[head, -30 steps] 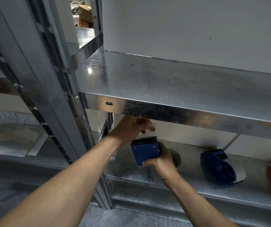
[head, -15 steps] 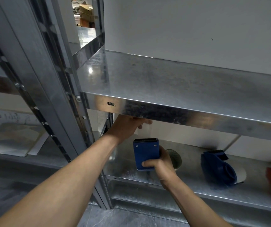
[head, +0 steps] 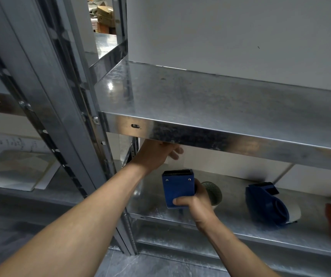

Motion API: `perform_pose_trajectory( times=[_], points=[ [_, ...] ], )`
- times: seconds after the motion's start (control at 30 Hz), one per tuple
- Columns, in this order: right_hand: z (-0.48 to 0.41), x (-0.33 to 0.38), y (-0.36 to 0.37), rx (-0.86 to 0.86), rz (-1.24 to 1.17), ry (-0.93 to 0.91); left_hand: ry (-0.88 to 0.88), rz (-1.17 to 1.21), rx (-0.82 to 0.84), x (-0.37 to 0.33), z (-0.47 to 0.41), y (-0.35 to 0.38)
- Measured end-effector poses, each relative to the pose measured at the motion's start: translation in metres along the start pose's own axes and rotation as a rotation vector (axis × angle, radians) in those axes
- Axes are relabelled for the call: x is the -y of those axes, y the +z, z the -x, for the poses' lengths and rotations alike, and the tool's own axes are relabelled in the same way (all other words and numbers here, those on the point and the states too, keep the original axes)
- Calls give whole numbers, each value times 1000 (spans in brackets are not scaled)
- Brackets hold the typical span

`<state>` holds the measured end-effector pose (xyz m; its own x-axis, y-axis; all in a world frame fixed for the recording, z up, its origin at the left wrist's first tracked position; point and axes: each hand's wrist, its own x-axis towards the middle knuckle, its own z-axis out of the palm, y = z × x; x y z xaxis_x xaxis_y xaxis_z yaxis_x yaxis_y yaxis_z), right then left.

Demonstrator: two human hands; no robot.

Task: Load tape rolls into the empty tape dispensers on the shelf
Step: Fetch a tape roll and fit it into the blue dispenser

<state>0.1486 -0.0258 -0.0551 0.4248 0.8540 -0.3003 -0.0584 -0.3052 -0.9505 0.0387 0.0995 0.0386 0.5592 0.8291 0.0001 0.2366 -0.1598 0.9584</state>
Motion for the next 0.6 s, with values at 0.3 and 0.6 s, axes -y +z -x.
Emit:
perform_pose_trajectory(
  times=[0.3, 0.6],
  points=[
    [1, 2, -3, 35, 64, -10, 36, -41, 77, -11, 5, 6],
    [0, 8, -3, -28, -36, 3, 27, 19, 114, -24, 11, 9]
  ],
)
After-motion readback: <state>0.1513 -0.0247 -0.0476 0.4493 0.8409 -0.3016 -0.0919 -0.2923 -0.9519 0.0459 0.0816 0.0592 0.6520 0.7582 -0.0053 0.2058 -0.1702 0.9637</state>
